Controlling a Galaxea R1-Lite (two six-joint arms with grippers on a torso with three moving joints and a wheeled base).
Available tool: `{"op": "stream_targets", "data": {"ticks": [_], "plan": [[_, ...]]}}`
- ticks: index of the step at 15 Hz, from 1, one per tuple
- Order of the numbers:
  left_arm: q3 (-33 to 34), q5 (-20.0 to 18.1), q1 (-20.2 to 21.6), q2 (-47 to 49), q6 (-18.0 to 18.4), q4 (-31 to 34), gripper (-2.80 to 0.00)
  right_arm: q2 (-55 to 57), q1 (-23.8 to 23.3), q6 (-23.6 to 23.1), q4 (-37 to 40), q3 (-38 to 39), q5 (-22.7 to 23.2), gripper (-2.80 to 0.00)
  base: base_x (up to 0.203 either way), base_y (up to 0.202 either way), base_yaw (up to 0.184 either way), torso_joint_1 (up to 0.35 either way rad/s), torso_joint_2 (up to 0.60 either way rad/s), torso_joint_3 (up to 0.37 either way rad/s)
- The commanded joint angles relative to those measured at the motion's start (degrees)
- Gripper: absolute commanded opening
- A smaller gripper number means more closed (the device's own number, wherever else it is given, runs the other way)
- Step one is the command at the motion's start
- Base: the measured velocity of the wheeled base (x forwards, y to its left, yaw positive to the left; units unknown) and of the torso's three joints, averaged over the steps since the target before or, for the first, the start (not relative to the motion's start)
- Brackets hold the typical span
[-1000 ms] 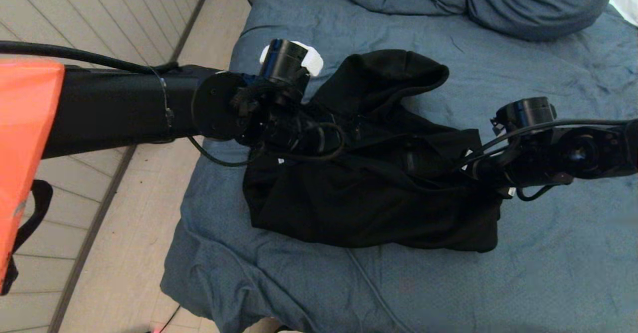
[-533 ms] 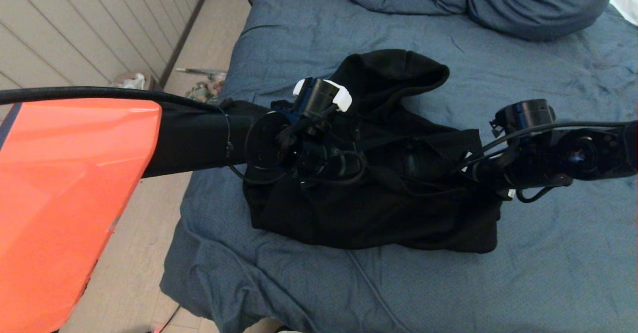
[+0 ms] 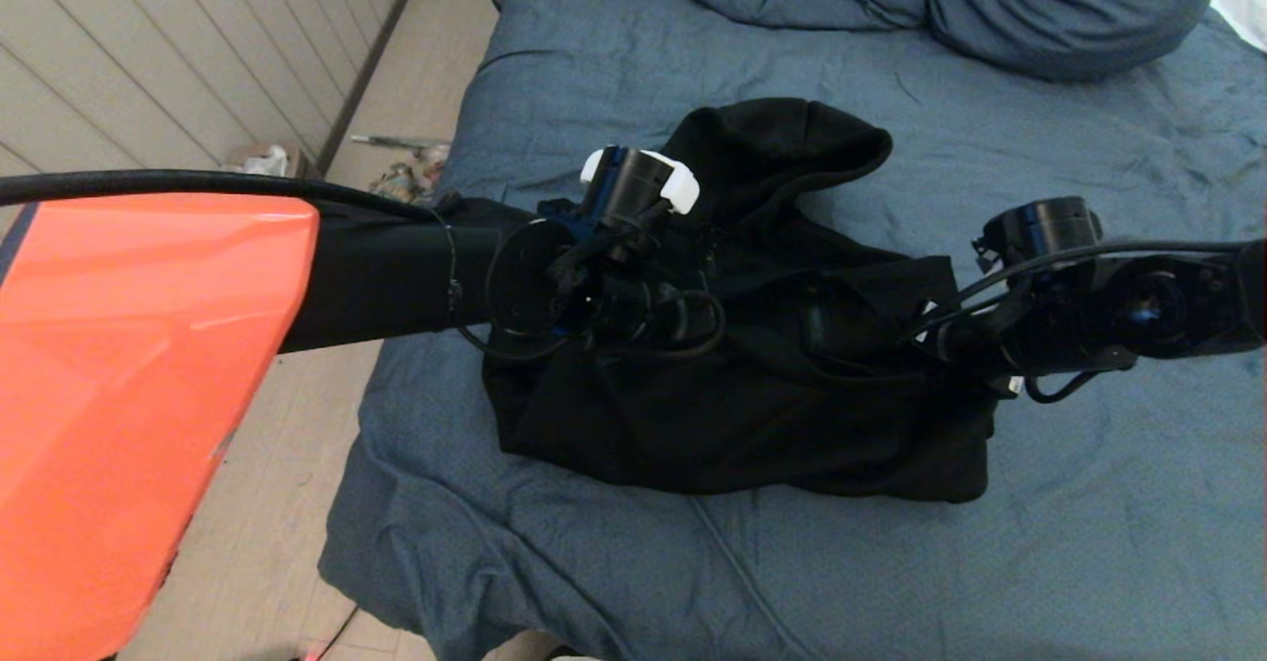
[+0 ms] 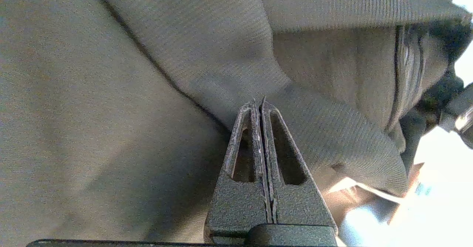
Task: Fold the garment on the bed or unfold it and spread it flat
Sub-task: Fold the black sweatshirt
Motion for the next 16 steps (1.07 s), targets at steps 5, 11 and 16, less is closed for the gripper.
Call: {"op": "stream_targets", "data": {"ticks": [5,11,16], "plan": [[0.0,0.7,2.4,-3.1,0.2,-0.6,-2.8,-0.8,0.0,0.4,0.0,0.0,0.0,-2.8,0.0,0.0,0.0,0.0,0.0,0.0],[0.3,0.4,2.6,-3.7,0.1,-0.1,-2.8,-0.8,0.0,0.9,0.0,0.1,0.0,-2.8,0.0,0.0,0.0,0.0,0.0,0.0],[0.4,1.2,-1.1,-4.4,-0.5,0.4,0.0,-0.4,0.0,0.9,0.0,0.3,0.0,-2.8,0.0,0.0,0.0,0.0,0.0,0.0]]}}
